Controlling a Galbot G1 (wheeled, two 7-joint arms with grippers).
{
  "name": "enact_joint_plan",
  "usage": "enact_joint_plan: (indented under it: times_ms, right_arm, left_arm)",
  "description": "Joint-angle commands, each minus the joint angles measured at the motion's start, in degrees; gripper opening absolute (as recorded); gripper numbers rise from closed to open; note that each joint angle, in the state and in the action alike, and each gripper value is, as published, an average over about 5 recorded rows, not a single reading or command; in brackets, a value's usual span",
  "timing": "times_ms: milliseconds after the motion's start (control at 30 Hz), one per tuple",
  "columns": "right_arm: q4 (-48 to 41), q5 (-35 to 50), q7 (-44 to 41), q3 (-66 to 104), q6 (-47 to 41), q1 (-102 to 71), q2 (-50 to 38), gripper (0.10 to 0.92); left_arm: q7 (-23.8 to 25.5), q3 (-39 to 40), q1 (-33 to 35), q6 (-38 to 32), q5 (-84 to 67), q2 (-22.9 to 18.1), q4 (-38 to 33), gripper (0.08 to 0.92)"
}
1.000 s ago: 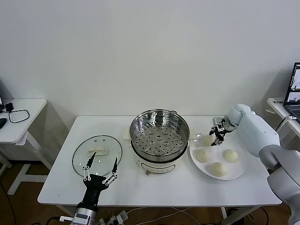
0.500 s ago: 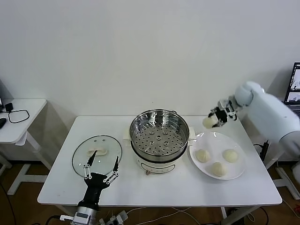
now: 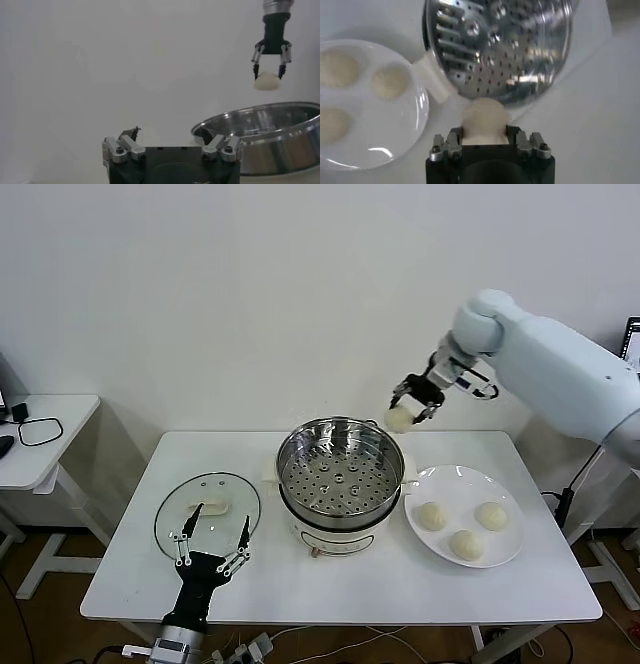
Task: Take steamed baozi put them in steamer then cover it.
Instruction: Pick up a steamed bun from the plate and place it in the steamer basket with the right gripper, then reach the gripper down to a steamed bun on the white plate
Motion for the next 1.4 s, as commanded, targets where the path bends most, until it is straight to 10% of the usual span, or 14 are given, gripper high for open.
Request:
enact_joint_plan:
  times_ms: [33,667,1033,1400]
  right_arm:
    - [-0.5,-7.9,0.7,-4.3,4.5,-2.0,9.7,0.611]
    - [-13.4,-19.8,5.7,1.2,3.5,-9.1,18.9,0.614]
    - [-12.7,-19.9,6.7,1.7,3.2,-9.4,18.6,0.776]
    - [-0.4,4.2,-9.3,3.1,-9.6,0.0,4.0,0.823]
  left_arm:
    - [-0.1,-0.1,0.2,-0.2,-0.2,-0.1,-0.5,0.823]
    - [-0.4,-0.7,0.1,-0.6,-0.9,0.0,-0.8,0.823]
    - [-0.5,-1.1,0.1,-0.6,-1.1,0.0,-1.2,0.823]
    - [-0.5,-0.6,-0.1,-0.3,-1.1,0.1,-1.3,0.823]
